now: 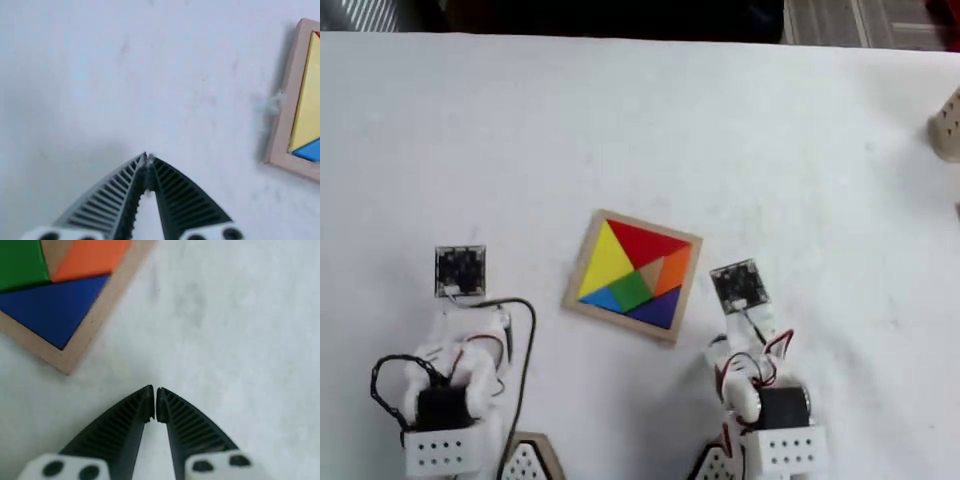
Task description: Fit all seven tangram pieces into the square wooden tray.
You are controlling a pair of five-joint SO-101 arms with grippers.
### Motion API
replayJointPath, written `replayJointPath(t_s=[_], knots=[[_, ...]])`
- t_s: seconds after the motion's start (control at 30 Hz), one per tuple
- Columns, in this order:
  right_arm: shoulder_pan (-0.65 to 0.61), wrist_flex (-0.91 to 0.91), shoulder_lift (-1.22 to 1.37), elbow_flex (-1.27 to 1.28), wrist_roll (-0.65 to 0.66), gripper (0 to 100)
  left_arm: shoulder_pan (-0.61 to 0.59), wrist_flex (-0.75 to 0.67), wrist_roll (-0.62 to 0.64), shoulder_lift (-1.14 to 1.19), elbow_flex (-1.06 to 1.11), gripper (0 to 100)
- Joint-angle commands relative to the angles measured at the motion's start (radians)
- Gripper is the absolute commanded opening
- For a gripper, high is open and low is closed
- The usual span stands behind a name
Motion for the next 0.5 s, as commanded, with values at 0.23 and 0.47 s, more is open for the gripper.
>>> replayJointPath(t_s=[0.23, 0.47], knots=[[-0.004, 0.025, -0.041, 0.009, 0.002, 2.1, -0.012, 0.146, -0.005, -0.019, -0.005, 2], [-0.001, 0.025, -0.041, 0.009, 0.002, 2.1, -0.012, 0.146, -0.005, -0.019, -0.005, 2]])
